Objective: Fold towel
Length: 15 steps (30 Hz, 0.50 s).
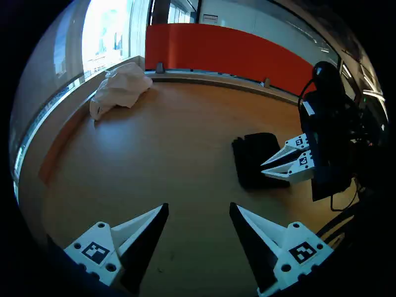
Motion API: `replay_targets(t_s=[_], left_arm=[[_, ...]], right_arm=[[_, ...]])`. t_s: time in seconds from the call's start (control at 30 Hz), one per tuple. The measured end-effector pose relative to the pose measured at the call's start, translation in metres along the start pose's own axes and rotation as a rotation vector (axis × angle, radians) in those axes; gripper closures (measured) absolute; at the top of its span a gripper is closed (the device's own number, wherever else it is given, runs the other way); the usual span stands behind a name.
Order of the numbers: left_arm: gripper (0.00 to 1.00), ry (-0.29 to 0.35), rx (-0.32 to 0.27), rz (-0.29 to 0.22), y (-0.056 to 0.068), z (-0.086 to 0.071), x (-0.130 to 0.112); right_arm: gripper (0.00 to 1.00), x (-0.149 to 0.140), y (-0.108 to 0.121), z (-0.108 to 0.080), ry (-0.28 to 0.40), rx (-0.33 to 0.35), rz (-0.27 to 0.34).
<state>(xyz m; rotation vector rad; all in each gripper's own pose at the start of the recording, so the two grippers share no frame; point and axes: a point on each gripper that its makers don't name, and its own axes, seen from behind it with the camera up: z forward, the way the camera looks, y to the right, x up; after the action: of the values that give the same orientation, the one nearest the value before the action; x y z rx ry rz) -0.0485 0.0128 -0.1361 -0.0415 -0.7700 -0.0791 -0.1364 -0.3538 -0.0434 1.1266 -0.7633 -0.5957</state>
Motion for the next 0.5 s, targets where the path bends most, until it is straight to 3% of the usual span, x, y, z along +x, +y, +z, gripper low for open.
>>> replay_targets(t_s=[0.2, 0.33, 0.5], left_arm=[[0.09, 0.001, -0.004, 0.0, -0.0004, -0.0001, 0.0005], [0.09, 0.002, -0.006, 0.004, -0.0007, -0.0006, 0.0021], [0.09, 0.004, -0.005, 0.007, -0.0017, -0.0017, 0.0037]], right_arm=[[0.91, -0.0016, 0.001, -0.0003, 0.0, 0.0, 0.018], [0.78, -0.002, 0.001, -0.0023, 0.008, -0.001, 0.032], [0.38, -0.0015, 0.0015, -0.0076, 0.023, -0.012, 0.045]])
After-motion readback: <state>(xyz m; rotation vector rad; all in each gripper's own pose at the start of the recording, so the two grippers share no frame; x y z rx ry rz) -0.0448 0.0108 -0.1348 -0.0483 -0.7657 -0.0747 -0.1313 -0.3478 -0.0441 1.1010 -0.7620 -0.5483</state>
